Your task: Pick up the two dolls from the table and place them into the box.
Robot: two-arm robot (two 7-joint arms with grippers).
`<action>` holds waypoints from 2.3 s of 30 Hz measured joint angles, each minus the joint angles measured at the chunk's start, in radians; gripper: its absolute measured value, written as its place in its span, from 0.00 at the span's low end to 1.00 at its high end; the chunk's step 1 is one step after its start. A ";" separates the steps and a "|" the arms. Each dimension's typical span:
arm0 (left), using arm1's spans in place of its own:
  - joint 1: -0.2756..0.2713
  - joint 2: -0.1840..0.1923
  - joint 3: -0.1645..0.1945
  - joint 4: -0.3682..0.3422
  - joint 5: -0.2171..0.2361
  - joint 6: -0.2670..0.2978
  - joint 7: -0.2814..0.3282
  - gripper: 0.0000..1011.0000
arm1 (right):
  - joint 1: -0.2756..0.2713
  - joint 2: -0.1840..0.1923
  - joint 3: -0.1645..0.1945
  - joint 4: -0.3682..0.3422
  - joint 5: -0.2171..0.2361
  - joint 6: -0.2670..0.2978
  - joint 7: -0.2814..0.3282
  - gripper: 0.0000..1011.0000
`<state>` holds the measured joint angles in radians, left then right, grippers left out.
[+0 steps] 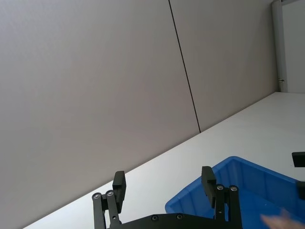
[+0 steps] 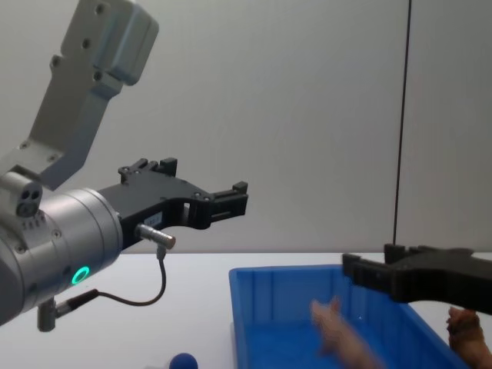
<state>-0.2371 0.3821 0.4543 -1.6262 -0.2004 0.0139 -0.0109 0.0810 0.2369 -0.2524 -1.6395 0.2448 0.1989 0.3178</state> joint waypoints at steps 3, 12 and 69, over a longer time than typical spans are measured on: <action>0.000 0.000 0.000 0.000 0.000 0.000 0.000 0.99 | 0.010 -0.008 -0.006 0.013 -0.003 0.009 0.009 0.69; 0.000 0.000 0.000 0.000 0.000 0.000 0.000 0.99 | 0.021 -0.014 -0.008 0.026 -0.005 0.022 -0.003 0.95; 0.000 0.000 0.000 0.000 0.000 0.000 0.000 0.99 | -0.174 0.092 0.072 -0.056 0.042 0.043 -0.237 0.99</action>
<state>-0.2371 0.3821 0.4542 -1.6262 -0.2004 0.0139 -0.0109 -0.0932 0.3293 -0.1807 -1.6954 0.2865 0.2424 0.0811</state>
